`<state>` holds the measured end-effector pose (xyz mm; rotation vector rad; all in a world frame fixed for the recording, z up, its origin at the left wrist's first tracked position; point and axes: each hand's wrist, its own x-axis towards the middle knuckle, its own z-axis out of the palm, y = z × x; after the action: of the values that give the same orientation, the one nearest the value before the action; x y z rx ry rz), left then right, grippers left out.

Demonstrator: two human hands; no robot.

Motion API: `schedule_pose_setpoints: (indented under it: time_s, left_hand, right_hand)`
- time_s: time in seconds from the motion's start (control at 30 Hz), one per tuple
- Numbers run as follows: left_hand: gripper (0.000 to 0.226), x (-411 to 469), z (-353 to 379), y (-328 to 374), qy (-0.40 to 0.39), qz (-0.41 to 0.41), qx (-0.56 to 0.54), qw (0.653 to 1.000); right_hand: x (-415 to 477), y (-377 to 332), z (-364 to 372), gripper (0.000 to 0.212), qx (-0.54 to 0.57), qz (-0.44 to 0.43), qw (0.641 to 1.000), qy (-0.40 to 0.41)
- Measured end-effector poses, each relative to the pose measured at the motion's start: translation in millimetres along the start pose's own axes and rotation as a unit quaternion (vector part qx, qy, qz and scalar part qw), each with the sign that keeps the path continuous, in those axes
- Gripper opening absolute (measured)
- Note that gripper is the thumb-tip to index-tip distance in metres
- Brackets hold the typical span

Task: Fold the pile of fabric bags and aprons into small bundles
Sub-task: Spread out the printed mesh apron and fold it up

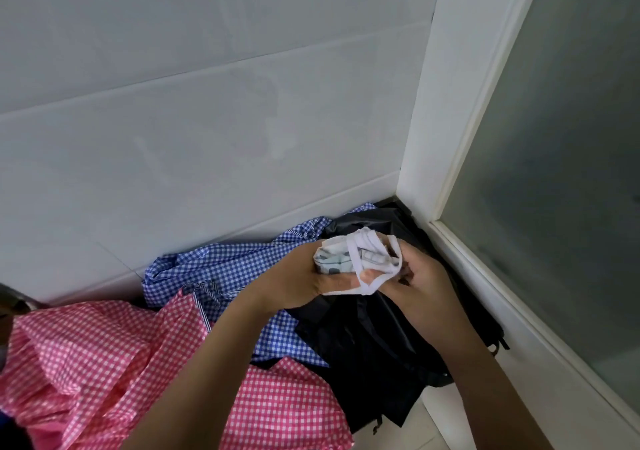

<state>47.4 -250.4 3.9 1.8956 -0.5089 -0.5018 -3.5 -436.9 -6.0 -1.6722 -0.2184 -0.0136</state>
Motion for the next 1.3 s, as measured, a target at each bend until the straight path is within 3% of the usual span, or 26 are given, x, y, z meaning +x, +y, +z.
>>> schedule_pose_setpoints:
  time_s: [0.1, 0.23, 0.33, 0.43, 0.57, 0.67, 0.77, 0.83, 0.9, 0.97, 1.07, 1.23, 1.3]
  left_hand:
    - [0.039, -3.6, -1.3, 2.9, -0.025, -0.002, 0.003, 1.000]
    - [0.036, -7.7, -7.5, 8.3, -0.037, -0.005, 0.006, 0.999]
    - [0.033, -11.2, -17.2, 14.4, -0.040, -0.027, 0.054, 0.997]
    - [0.029, -17.3, -35.2, 25.9, -0.033, -0.047, 0.111, 0.992]
    - [0.034, -22.5, -66.8, 53.0, -0.021, -0.073, 0.196, 0.978]
    - [0.034, -27.5, -89.3, 79.9, -0.036, -0.094, 0.244, 0.964]
    - [0.026, -24.8, -100.1, 103.8, -0.006, -0.093, 0.249, 0.964]
    - [0.026, -19.9, -100.3, 115.7, 0.051, -0.069, 0.260, 0.962]
    - [0.033, -15.8, -97.6, 124.8, 0.132, -0.041, 0.276, 0.951]
    - [0.039, -12.6, -92.7, 132.2, 0.194, -0.020, 0.249, 0.949]
    - [0.038, -11.2, -88.2, 144.0, 0.251, 0.028, 0.123, 0.960]
    - [0.045, -17.6, -83.8, 156.4, 0.239, 0.068, -0.065, 0.966]
    - [0.042, -16.7, -81.2, 160.7, 0.329, 0.086, -0.047, 0.939]
  right_hand:
    - [0.4, -11.2, -0.7, 0.034, 0.017, 0.000, 1.000, 0.011]
    - [6.7, -18.8, 3.8, 0.034, -0.059, -0.037, 0.998, 0.011]
    - [13.9, -22.3, 13.4, 0.018, -0.080, -0.044, 0.996, 0.010]
    - [21.9, -27.9, 22.0, 0.015, -0.097, -0.067, 0.993, 0.010]
    - [35.9, -36.5, 28.9, 0.028, -0.026, -0.048, 0.998, -0.037]
    - [46.5, -51.9, 39.5, 0.034, 0.111, -0.053, 0.989, -0.087]
    - [53.8, -66.4, 59.6, 0.034, 0.240, -0.102, 0.964, 0.049]
    - [60.0, -75.9, 66.0, 0.028, 0.253, -0.133, 0.950, 0.130]
    - [71.0, -88.3, 62.6, 0.021, 0.218, -0.170, 0.949, 0.152]
    - [82.6, -101.1, 54.6, 0.012, 0.171, -0.207, 0.950, 0.158]
    - [95.2, -125.2, 49.2, 0.007, 0.115, -0.253, 0.946, 0.163]
    - [109.3, -157.1, 54.8, 0.031, 0.105, -0.274, 0.933, 0.209]
    - [114.3, -167.8, 61.9, 0.030, 0.087, -0.270, 0.936, 0.208]
